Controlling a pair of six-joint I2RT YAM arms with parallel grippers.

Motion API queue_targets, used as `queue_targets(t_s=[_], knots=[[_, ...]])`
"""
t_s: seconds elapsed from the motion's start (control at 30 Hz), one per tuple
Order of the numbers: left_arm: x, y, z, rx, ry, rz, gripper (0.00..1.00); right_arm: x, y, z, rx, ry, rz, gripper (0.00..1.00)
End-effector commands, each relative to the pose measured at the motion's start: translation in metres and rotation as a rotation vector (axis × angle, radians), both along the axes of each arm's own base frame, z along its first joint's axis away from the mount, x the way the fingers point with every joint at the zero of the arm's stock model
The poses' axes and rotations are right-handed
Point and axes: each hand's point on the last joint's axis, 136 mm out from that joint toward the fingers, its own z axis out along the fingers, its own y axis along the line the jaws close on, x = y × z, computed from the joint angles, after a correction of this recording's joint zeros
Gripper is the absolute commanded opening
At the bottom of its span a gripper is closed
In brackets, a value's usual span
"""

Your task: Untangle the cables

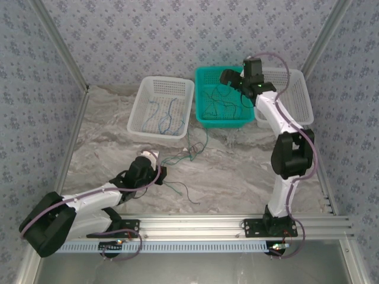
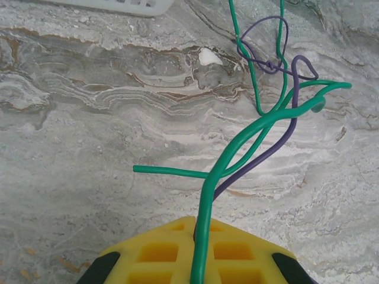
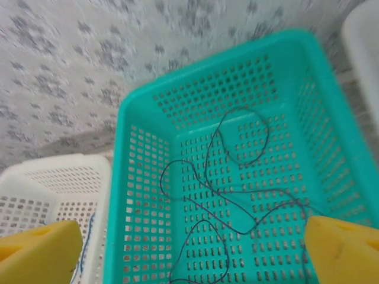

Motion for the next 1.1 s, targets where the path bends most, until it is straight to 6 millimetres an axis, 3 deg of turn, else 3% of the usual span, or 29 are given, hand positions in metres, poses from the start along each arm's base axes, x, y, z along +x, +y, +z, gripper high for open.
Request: queue_targets(t_s=[0.0,0.1,0.23,0.3,0.5,0.67,0.93,1.07], knots=[[0.007,-0.006,0.019,-0.021,-0.049,-0.004,0.00,-0.038,-0.015,0.095,-0.022,-0.184,-0.044,0.98],[0.009,-0.009,0.022,-0.025,-0.063,-0.015,0.00,-0.076,0.005,0.117,0.025,-0.267,0.087,0.97],[0.011,-0.019,0.033,-0.052,-0.084,-0.051,0.00,-0.134,0.036,0.102,0.052,-0.319,0.269,0.95],[0.013,-0.024,0.039,-0.066,-0.087,-0.062,0.00,-0.158,0.039,0.085,0.048,-0.304,0.292,0.94],[0.016,-0.028,0.062,-0.124,-0.105,-0.048,0.00,-0.212,0.056,-0.017,0.004,-0.146,0.375,0.92],[0.016,-0.025,0.078,-0.131,-0.117,-0.040,0.00,-0.219,0.059,-0.085,0.011,0.004,0.289,0.84],[0.012,-0.019,0.087,-0.153,-0.125,-0.020,0.00,-0.215,0.119,-0.156,-0.062,0.089,0.450,0.73],[0.009,-0.017,0.085,-0.151,-0.120,-0.014,0.00,-0.203,0.137,-0.184,-0.083,0.087,0.481,0.68]])
